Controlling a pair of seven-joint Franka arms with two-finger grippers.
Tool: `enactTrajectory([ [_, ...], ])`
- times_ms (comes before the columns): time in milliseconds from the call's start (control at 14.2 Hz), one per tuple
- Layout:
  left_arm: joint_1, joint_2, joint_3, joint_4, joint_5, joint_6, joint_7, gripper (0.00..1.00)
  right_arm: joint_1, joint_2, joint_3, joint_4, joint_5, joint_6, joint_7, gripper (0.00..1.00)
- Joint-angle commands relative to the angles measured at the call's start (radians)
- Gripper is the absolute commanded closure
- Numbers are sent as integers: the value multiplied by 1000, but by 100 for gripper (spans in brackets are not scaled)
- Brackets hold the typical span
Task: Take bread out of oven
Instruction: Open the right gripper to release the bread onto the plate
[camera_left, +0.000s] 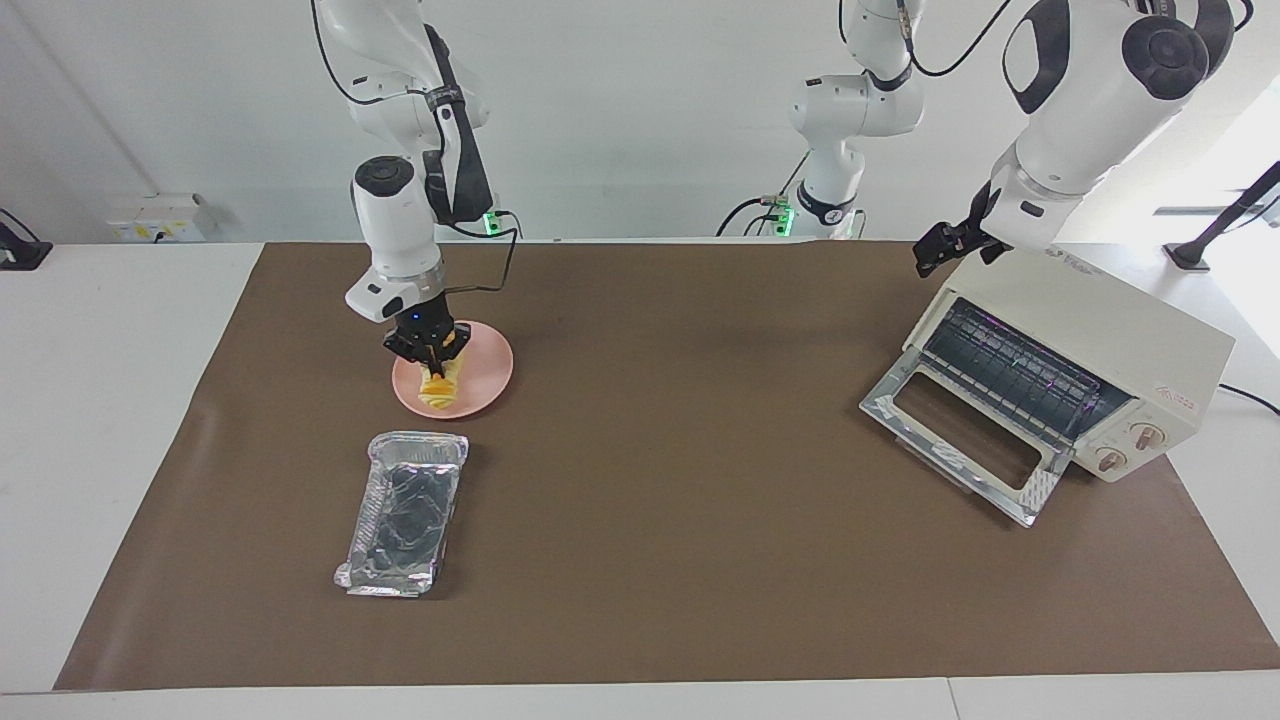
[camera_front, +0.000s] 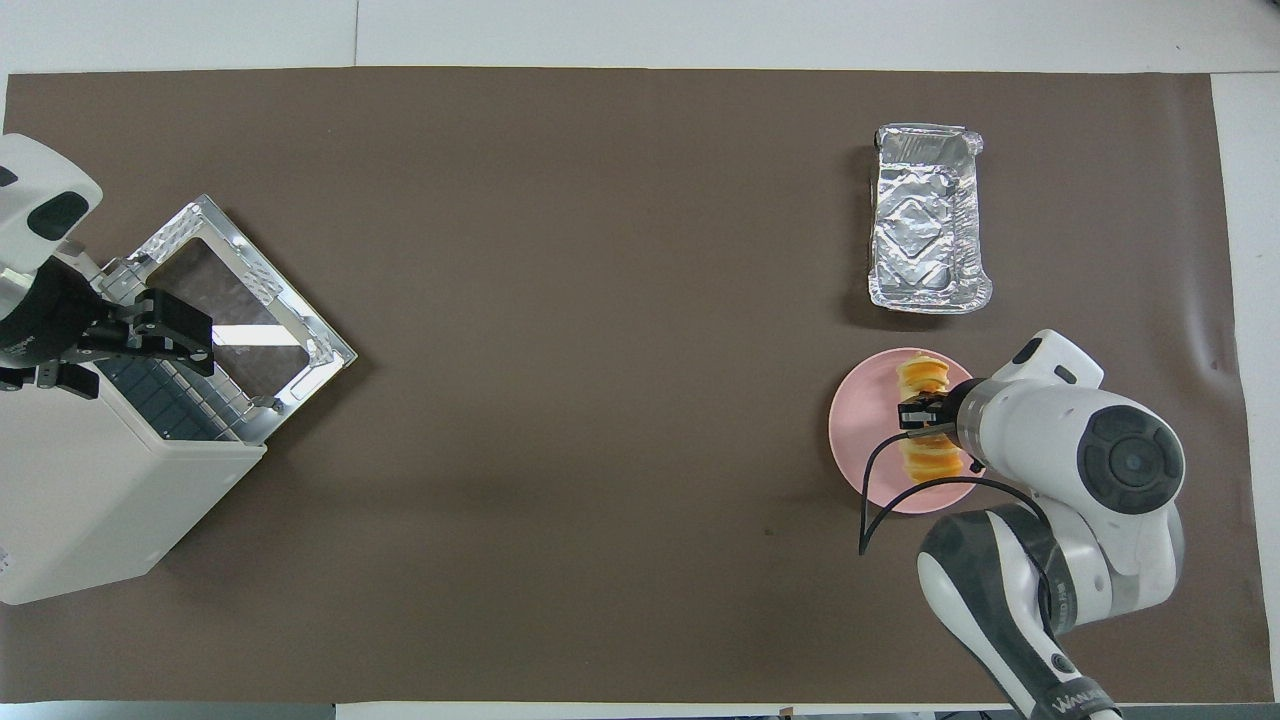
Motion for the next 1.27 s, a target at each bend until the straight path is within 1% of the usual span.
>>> enactTrajectory([
  [0,7,-12,-2,-12,-11,5,4,0,-2,-21,2,-11,7,-2,17,0],
  [212,7,-12,0,-12,-11,4,4,0,7,-21,2,17,7,-26,11,0],
  [283,7,-12,0,-12,-11,5,4,0,7,-22,2,44,7,-74,6,0],
  [494,7,-12,0,-12,-11,5,4,0,6,-22,2,228,6,-331,-23,0],
  [565,7,-12,0,-12,-10,5,4,0,-4,-25,2,291,6,-412,-65,0],
  [706,7,-12,0,-12,-11,5,4,0,-20,-25,-7,404,6,-538,-142,0],
  [848,7,-12,0,-12,-11,4,4,0,-57,-24,-7,509,6,-615,-181,0],
  [989,7,-12,0,-12,-11,5,3,0,-74,-21,-10,590,7,-649,-220,0],
  [1201,7,-12,0,-12,-11,5,3,0,-91,-10,-10,717,10,-795,-238,0],
])
